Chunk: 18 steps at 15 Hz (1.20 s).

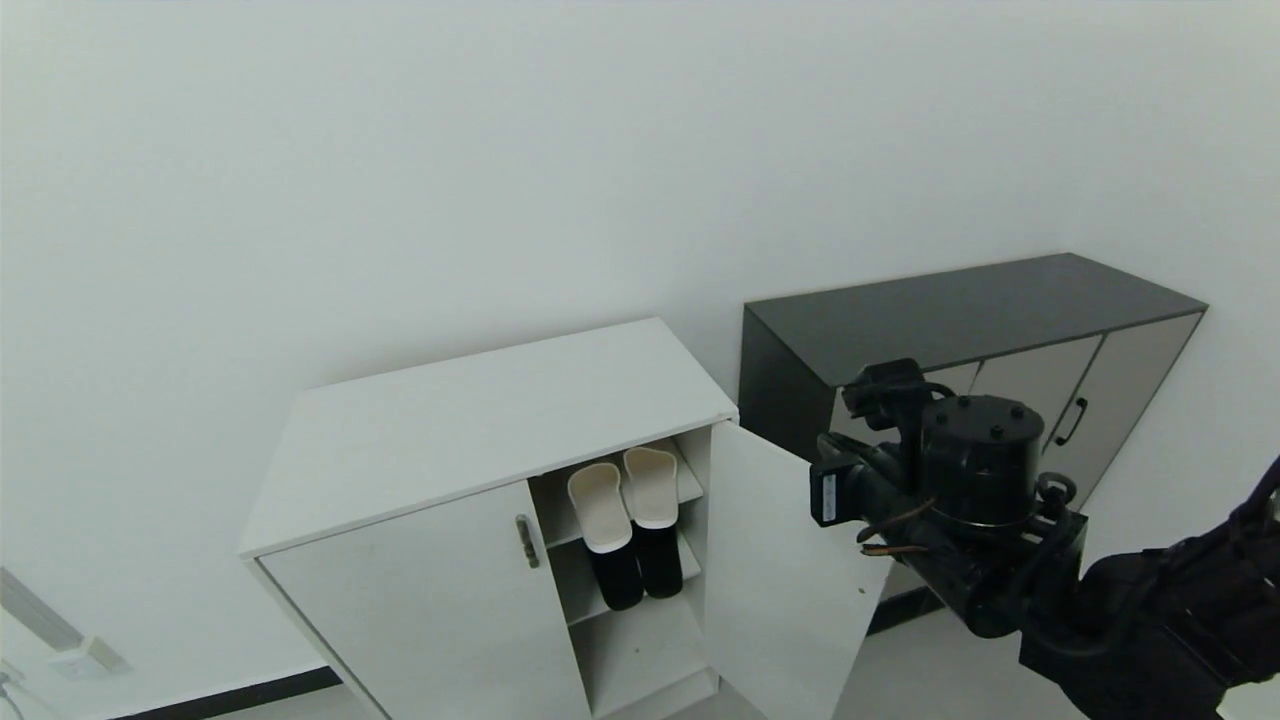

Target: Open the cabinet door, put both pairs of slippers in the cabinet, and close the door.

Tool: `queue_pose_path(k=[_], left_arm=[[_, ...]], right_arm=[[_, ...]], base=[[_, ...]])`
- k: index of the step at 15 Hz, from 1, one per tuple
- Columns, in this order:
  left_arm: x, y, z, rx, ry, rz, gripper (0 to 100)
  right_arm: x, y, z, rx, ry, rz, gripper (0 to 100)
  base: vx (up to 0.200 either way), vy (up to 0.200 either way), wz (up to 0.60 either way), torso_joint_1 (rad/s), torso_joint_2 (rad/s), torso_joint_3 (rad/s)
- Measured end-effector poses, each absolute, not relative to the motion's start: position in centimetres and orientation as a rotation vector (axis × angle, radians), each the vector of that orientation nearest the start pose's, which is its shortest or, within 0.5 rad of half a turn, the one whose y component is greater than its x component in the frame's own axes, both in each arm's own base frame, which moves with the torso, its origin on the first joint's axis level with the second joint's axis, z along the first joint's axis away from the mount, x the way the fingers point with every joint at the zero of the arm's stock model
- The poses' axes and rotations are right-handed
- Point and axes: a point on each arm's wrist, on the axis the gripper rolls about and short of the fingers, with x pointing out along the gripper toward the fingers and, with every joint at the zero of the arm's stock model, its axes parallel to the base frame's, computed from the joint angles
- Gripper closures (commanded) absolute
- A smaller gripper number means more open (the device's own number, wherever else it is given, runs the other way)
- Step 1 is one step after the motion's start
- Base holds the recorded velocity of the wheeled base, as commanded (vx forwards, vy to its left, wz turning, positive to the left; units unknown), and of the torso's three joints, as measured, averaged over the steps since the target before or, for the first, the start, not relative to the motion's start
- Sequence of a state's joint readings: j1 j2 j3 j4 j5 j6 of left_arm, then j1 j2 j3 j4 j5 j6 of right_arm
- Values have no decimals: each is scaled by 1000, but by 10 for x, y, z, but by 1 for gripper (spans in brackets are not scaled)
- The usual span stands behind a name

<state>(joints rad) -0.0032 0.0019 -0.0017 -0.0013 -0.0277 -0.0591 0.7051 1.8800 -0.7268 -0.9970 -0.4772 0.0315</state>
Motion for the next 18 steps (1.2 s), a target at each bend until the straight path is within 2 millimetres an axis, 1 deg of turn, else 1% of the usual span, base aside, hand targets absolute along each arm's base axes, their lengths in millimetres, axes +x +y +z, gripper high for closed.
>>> queue_pose_path(k=[2, 4, 6, 8, 11, 12, 16, 18], left_arm=[[-23, -1, 76, -58, -1, -32, 100], [-23, -1, 76, -58, 0, -30, 100], [-23, -1, 76, -58, -1, -32, 100], [-23, -1, 76, -58, 0, -30, 100], [-23, -1, 76, -59, 0, -31, 100], [-23, -1, 76, -58, 0, -31, 100], [-23, -1, 76, -59, 0, -31, 100], [-23, -1, 76, -60, 0, -30, 100]], right_arm=[[264, 198, 147, -45, 118, 187, 100], [274, 188, 151, -37, 110, 145, 100], [289, 177, 153, -33, 120, 94, 100], [307, 166, 151, -14, 179, 42, 100], [325, 157, 150, 53, 271, 64, 100], [331, 154, 150, 66, 271, 55, 100], [353, 144, 133, 68, 305, 14, 100], [359, 142, 124, 67, 330, 23, 100]], base=[[-200, 0, 0, -2, -5, -2], [0, 0, 0, 0, 0, 0], [0, 0, 0, 0, 0, 0], [0, 0, 0, 0, 0, 0], [0, 0, 0, 0, 0, 0], [0, 0, 0, 0, 0, 0], [0, 0, 0, 0, 0, 0], [0, 0, 0, 0, 0, 0]])
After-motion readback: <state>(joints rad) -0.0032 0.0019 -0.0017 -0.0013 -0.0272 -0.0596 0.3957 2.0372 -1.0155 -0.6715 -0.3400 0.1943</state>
